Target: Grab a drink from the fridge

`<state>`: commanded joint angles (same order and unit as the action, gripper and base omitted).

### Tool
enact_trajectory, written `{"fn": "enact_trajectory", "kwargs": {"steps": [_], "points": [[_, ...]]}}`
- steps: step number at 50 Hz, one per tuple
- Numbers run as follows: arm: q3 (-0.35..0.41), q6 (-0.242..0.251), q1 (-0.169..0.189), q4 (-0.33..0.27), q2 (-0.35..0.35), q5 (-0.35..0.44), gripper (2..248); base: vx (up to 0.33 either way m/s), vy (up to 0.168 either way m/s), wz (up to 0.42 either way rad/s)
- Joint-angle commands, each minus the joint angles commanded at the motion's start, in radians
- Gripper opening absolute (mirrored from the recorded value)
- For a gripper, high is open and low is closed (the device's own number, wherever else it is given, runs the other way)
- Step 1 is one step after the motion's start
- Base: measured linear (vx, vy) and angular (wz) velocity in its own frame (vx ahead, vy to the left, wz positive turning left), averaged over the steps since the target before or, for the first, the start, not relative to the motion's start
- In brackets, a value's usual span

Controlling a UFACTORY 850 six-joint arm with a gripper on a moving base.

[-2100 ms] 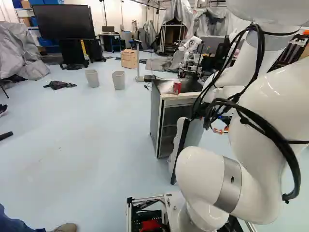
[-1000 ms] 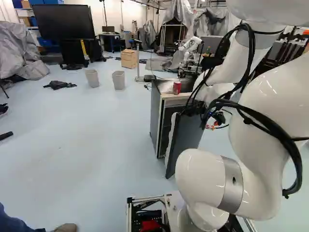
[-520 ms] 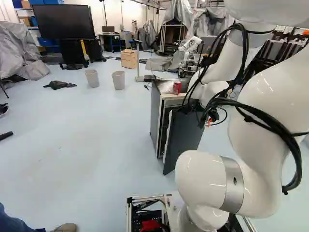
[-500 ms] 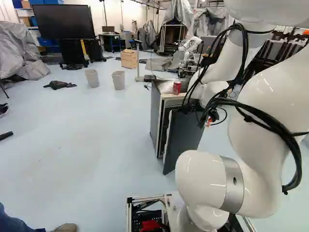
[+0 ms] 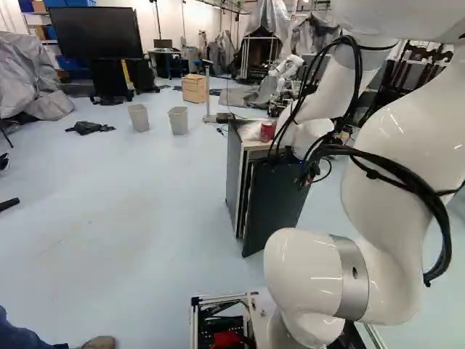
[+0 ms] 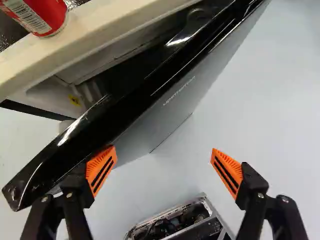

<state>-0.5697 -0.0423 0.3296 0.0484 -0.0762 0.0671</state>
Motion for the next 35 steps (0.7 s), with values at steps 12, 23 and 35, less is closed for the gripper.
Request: {"fn": "enact_trajectory", "kwargs": {"steps": [12,23,35], "points": [[-0.027,0.000,-0.032,0.000,-0.025,0.000,247,0.000,0.000,0.000],[-0.054,0.000,-0.061,0.000,-0.048,0.000,247,0.000,0.000,0.000],[-0.083,0.000,-0.091,0.000,-0.075,0.000,247,0.000,0.000,0.000]]}}
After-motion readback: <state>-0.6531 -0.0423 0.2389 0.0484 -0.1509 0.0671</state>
